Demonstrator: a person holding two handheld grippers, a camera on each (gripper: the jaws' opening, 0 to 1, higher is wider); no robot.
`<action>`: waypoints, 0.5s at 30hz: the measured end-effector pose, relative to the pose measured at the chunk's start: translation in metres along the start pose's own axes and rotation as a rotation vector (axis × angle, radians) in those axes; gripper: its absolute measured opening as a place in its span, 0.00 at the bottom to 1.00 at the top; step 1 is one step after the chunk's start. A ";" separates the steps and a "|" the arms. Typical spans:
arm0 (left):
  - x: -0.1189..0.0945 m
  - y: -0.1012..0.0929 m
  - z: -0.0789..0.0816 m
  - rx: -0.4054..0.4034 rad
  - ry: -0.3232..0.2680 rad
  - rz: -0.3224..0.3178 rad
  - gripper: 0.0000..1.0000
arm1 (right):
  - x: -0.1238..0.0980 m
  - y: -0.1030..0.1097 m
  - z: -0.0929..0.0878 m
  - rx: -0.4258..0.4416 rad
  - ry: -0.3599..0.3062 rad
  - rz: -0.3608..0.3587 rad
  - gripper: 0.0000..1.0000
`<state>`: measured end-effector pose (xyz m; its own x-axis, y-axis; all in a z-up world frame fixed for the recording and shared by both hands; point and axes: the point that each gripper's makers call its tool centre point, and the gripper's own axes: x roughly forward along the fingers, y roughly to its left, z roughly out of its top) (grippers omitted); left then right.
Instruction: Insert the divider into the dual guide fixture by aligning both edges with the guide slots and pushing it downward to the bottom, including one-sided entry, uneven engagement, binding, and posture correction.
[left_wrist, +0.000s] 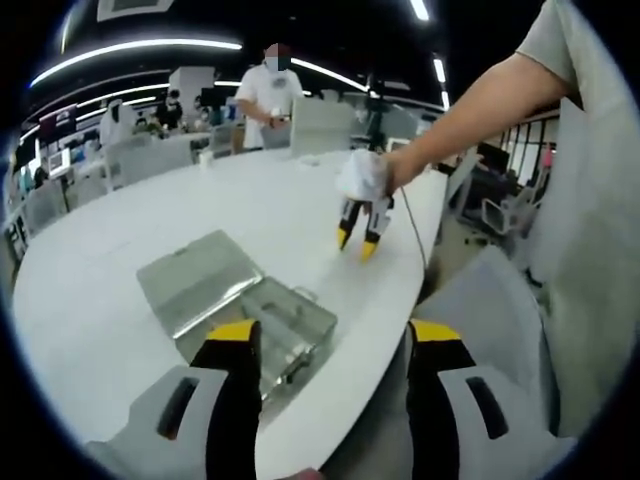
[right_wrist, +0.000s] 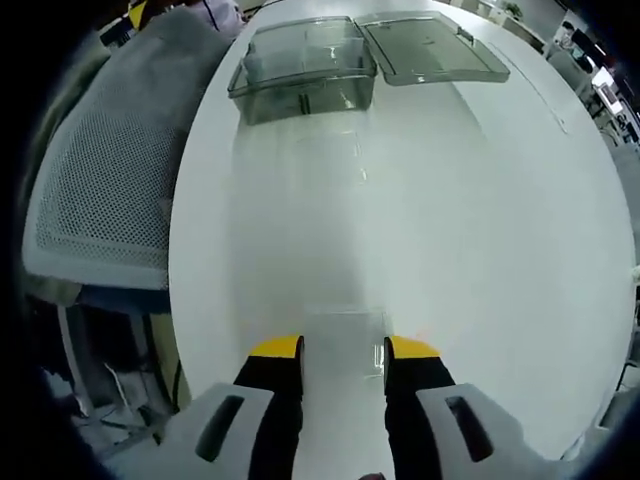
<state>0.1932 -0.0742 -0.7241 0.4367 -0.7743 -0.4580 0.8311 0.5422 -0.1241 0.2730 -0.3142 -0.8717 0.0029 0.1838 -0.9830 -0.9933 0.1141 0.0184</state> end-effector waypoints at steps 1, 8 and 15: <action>0.000 0.000 -0.001 0.001 0.002 0.000 0.57 | 0.000 0.000 0.000 0.007 0.006 0.003 0.27; 0.002 0.000 0.000 -0.008 0.002 -0.002 0.57 | -0.003 0.003 0.008 -0.002 0.000 0.012 0.27; 0.005 0.000 0.001 -0.016 0.000 -0.003 0.56 | -0.010 0.010 0.018 -0.032 -0.007 0.021 0.27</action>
<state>0.1955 -0.0782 -0.7258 0.4342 -0.7760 -0.4574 0.8266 0.5450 -0.1400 0.2654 -0.2973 -0.8589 -0.0178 0.1924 -0.9812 -0.9963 0.0793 0.0336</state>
